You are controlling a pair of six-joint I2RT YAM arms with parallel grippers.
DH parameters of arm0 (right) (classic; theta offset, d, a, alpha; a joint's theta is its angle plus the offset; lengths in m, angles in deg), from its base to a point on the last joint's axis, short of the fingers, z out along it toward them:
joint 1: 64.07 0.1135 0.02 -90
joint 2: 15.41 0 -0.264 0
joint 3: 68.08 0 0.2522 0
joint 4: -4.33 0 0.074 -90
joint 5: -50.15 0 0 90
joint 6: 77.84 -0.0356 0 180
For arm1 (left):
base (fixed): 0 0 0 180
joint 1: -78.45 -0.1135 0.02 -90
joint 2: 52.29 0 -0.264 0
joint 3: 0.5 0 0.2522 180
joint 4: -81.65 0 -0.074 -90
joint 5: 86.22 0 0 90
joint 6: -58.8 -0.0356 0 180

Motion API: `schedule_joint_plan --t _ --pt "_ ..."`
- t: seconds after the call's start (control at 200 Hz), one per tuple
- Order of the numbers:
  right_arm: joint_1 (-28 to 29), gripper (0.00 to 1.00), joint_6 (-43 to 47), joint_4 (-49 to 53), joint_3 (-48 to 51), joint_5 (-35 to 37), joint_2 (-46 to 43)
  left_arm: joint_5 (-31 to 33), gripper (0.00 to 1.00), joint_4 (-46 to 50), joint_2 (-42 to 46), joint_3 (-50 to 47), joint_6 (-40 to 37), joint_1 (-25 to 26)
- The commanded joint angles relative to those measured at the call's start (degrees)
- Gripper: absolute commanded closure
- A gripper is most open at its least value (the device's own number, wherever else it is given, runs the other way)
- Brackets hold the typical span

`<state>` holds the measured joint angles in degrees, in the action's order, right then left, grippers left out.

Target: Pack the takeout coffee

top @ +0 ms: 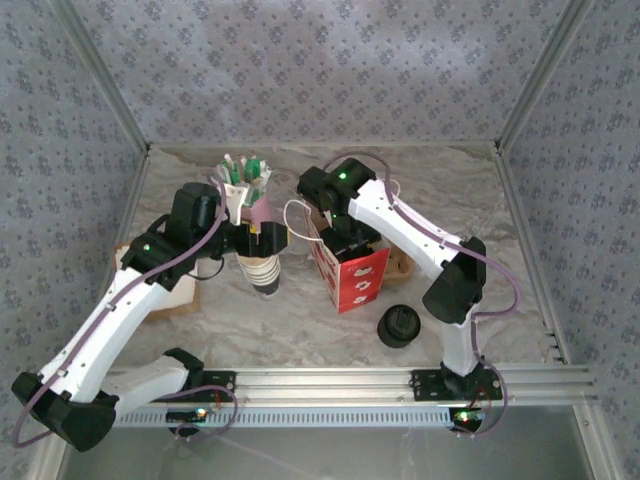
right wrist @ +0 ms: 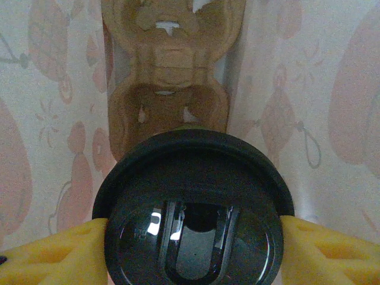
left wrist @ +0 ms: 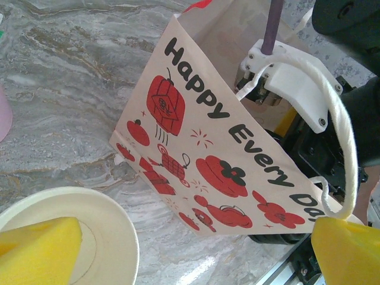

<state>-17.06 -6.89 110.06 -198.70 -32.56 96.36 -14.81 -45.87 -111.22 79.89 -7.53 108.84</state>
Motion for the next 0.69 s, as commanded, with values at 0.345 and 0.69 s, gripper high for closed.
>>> schedule_joint_plan --t 0.345,0.69 --pt "-0.41 0.33 0.32 5.17 2.54 -1.59 -1.12 0.64 0.01 -1.41 -0.52 0.43 0.51 0.87" --pt "-1.39 0.33 0.92 2.72 5.72 -2.55 -2.05 1.43 0.01 -1.62 -1.18 0.88 0.95 1.49"
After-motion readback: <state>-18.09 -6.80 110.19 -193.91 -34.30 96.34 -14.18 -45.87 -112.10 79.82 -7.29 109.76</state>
